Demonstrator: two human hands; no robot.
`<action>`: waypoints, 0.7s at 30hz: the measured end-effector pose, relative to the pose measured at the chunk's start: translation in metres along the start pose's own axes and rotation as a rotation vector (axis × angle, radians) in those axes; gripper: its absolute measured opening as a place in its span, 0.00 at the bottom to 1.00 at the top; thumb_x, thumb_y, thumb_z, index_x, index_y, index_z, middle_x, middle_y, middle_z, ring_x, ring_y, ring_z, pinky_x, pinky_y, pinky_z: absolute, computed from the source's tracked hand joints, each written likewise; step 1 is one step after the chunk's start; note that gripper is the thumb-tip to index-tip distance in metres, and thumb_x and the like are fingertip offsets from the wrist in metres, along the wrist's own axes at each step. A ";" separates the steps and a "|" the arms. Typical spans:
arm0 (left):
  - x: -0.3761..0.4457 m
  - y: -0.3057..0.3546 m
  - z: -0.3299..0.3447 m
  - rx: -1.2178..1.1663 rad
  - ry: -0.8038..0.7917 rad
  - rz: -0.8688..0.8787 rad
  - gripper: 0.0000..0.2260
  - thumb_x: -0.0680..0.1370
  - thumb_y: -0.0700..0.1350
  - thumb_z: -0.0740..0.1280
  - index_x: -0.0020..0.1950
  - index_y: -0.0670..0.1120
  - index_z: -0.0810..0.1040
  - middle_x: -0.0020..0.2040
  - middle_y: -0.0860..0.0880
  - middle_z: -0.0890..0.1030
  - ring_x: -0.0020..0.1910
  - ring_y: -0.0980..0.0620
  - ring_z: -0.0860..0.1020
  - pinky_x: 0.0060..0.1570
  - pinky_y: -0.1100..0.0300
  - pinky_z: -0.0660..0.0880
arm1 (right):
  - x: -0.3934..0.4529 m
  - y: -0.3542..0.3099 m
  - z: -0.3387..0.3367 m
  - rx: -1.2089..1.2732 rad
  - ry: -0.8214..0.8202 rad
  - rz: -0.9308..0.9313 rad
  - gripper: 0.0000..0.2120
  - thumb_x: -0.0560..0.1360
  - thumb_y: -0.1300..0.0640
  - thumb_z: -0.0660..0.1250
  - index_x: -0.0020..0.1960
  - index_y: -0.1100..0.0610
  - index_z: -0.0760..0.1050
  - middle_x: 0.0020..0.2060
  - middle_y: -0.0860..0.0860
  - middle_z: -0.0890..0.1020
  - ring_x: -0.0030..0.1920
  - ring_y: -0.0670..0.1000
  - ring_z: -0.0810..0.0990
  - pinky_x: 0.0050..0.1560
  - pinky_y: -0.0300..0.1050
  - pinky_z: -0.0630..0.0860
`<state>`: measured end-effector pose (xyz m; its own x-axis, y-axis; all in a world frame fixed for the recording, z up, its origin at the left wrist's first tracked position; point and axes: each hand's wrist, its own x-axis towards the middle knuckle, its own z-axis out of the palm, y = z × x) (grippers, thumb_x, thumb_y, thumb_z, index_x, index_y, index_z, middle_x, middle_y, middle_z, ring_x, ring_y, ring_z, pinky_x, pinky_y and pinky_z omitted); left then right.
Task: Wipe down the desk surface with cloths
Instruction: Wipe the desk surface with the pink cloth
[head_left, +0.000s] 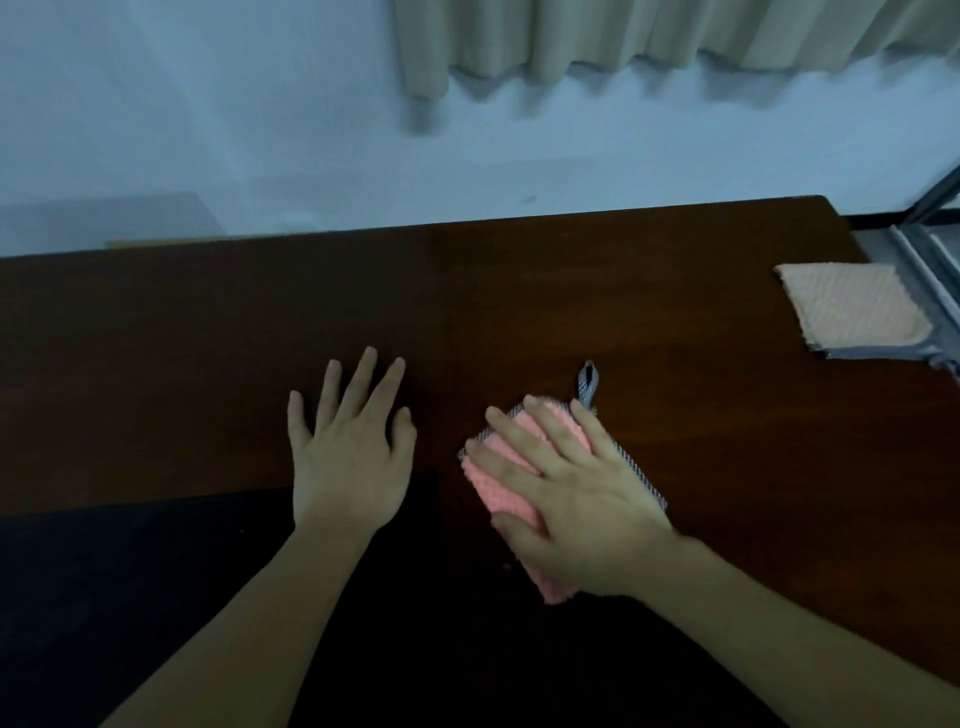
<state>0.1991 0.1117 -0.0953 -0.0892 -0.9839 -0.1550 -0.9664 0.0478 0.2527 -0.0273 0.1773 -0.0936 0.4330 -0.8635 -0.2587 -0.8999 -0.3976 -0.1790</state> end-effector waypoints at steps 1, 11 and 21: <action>0.000 0.000 0.001 0.002 0.000 0.002 0.25 0.84 0.58 0.47 0.82 0.61 0.49 0.83 0.58 0.45 0.81 0.52 0.39 0.79 0.42 0.39 | 0.009 0.007 -0.003 -0.015 -0.015 0.003 0.31 0.81 0.33 0.44 0.79 0.34 0.34 0.80 0.42 0.35 0.80 0.53 0.30 0.76 0.61 0.29; -0.001 -0.005 0.005 -0.035 0.045 0.027 0.24 0.84 0.58 0.48 0.82 0.62 0.51 0.82 0.59 0.46 0.81 0.54 0.41 0.79 0.44 0.38 | 0.117 0.058 -0.038 -0.015 0.114 0.312 0.31 0.82 0.35 0.42 0.82 0.41 0.40 0.83 0.48 0.43 0.82 0.57 0.39 0.78 0.66 0.39; -0.001 -0.003 0.001 -0.022 0.020 0.020 0.25 0.84 0.57 0.47 0.82 0.61 0.49 0.83 0.58 0.45 0.82 0.52 0.40 0.79 0.42 0.39 | 0.004 -0.007 0.001 0.004 0.025 0.089 0.30 0.81 0.33 0.41 0.80 0.37 0.36 0.81 0.44 0.37 0.80 0.54 0.31 0.77 0.62 0.32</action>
<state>0.2014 0.1125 -0.0970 -0.1031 -0.9861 -0.1304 -0.9589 0.0636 0.2766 -0.0189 0.1768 -0.0945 0.3495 -0.9031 -0.2497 -0.9347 -0.3174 -0.1601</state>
